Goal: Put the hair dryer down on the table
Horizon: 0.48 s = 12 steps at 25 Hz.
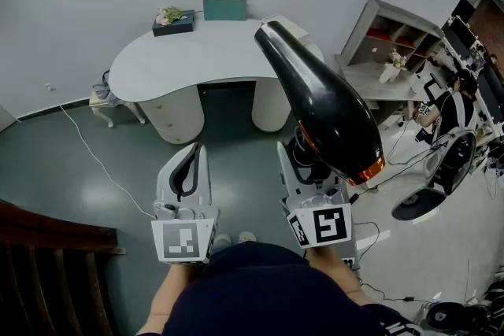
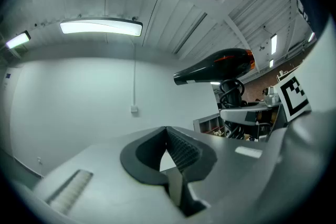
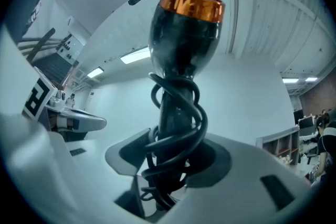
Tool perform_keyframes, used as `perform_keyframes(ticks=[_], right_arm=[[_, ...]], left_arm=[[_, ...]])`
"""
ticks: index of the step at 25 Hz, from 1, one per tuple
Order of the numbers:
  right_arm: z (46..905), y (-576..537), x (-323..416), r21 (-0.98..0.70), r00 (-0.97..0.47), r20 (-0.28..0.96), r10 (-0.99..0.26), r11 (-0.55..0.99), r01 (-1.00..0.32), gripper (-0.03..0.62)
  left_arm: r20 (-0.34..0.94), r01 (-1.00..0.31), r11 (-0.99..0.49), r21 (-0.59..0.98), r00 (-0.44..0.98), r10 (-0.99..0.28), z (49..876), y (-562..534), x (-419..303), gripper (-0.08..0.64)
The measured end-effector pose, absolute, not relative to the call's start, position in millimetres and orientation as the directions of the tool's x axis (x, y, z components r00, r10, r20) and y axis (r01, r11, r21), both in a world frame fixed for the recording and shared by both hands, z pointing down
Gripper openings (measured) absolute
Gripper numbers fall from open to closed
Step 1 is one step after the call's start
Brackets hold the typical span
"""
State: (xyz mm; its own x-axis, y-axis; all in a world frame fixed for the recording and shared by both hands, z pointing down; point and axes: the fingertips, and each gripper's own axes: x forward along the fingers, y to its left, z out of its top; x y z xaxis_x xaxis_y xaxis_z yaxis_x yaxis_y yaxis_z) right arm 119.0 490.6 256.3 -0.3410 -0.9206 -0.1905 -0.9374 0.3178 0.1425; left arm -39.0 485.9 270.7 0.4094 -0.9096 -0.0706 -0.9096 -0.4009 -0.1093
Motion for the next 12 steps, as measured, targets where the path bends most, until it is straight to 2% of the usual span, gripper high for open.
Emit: perform_keyframes(ticks=[12], right_arm=[[259.8,485.2,137.5,0.118,-0.365,-0.208,-0.908,0.347,-0.930,0.215]], left_arm=[[-0.086,-0.916,-0.377,-0.141,0.390,-0.917,274.0,484.7,-25.4,0.011]])
